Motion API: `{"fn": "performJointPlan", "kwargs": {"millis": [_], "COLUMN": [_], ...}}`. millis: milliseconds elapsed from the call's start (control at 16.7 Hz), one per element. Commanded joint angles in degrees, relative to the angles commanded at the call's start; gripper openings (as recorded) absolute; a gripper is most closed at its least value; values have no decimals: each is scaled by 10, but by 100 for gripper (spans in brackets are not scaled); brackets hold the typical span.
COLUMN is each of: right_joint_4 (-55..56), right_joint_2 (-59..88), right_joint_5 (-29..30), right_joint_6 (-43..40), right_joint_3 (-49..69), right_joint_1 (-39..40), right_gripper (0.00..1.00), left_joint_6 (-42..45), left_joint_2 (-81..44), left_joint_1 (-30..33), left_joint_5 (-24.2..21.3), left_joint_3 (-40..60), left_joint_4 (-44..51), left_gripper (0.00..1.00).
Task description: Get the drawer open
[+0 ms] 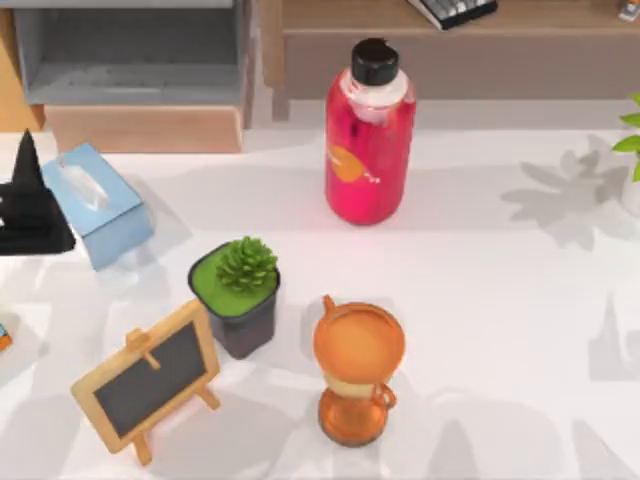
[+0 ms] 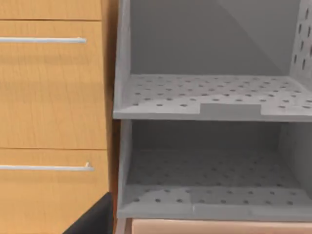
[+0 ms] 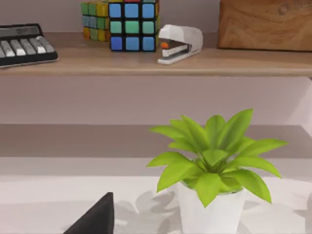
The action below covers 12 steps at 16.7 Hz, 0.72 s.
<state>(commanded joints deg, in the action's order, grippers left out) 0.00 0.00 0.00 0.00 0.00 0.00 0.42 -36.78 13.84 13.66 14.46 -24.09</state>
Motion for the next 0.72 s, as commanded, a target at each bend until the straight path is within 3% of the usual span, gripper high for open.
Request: {"fn": "performJointPlan", "kwargs": {"millis": [420,720], "right_joint_4": [0,0], "right_joint_2": [0,0], "right_joint_5": [0,0], "right_joint_6": [0,0], "right_joint_3": [0,0], "right_joint_1": [0,0], "right_gripper": [100,100], "left_joint_6": [3,6], "left_joint_2": [-316,-397], "left_joint_1": [109,138], "left_joint_5": [103,132], "left_joint_3": [113,145], "left_joint_4": [-187,-239], "left_gripper": [100,100]}}
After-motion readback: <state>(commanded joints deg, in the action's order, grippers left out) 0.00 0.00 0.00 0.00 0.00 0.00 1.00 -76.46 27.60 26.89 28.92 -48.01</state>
